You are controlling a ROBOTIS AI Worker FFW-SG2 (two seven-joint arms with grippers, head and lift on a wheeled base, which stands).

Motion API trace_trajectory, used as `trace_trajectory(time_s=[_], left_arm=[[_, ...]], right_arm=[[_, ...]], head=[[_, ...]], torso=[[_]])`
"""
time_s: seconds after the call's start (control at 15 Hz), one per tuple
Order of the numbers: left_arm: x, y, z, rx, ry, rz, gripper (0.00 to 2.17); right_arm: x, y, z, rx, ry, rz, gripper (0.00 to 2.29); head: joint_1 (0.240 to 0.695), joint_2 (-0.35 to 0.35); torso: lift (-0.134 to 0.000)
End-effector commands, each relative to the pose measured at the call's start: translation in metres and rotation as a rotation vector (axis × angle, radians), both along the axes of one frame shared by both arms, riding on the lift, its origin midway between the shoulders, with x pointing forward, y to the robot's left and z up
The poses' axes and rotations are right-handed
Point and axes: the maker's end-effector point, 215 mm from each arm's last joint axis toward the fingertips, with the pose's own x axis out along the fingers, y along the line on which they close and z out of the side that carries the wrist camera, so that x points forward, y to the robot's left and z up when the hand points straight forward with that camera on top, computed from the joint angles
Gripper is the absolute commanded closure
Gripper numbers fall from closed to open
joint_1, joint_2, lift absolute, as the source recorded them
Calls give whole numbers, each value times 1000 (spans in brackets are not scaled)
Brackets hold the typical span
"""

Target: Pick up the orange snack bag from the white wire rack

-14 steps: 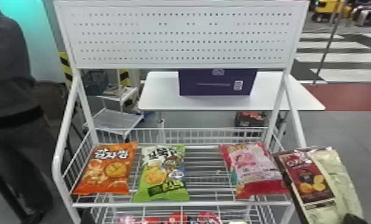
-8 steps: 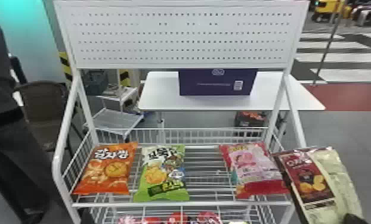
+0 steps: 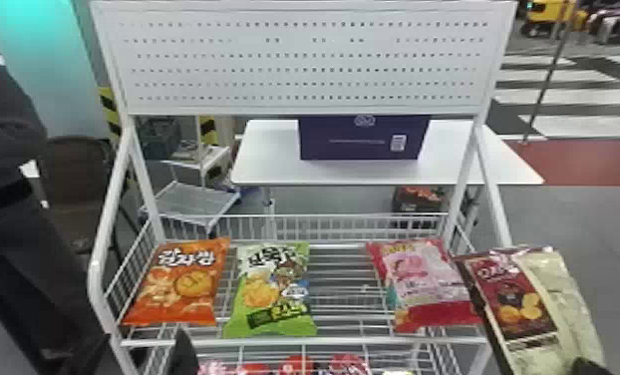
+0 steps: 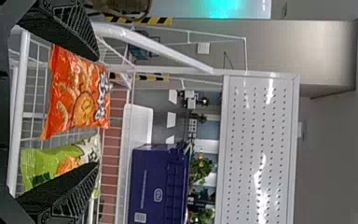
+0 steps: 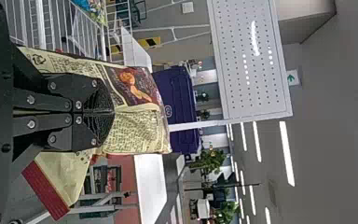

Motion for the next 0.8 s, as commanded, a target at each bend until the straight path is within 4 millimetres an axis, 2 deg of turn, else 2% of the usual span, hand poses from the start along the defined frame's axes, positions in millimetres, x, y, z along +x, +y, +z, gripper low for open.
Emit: trace_trajectory(time_s=[0.0, 0.13, 0.27, 0.4, 0.6, 0.73], left_arm=[[46, -22, -26, 10, 49, -36, 87], [86, -33, -51, 30, 115, -52, 87], [125, -29, -57, 14, 121, -43, 90], [154, -19, -70, 21, 154, -28, 90], [185, 5, -88, 38, 194, 10, 90], [199, 21, -101, 49, 227, 34, 90]], right_arm=[[-1, 1, 1, 2, -2, -1, 2256], [-2, 2, 3, 5, -7, -4, 2256], [-5, -1, 2, 3, -5, -10, 2256], [-7, -1, 1, -2, 1, -11, 2256], [-9, -3, 0, -6, 4, -13, 2256], [-9, -2, 0, -8, 5, -12, 2256]], head=[[499, 0], [499, 0], [499, 0], [499, 0], [499, 0], [499, 0]], torso=[[0], [0], [0], [0], [0], [0]])
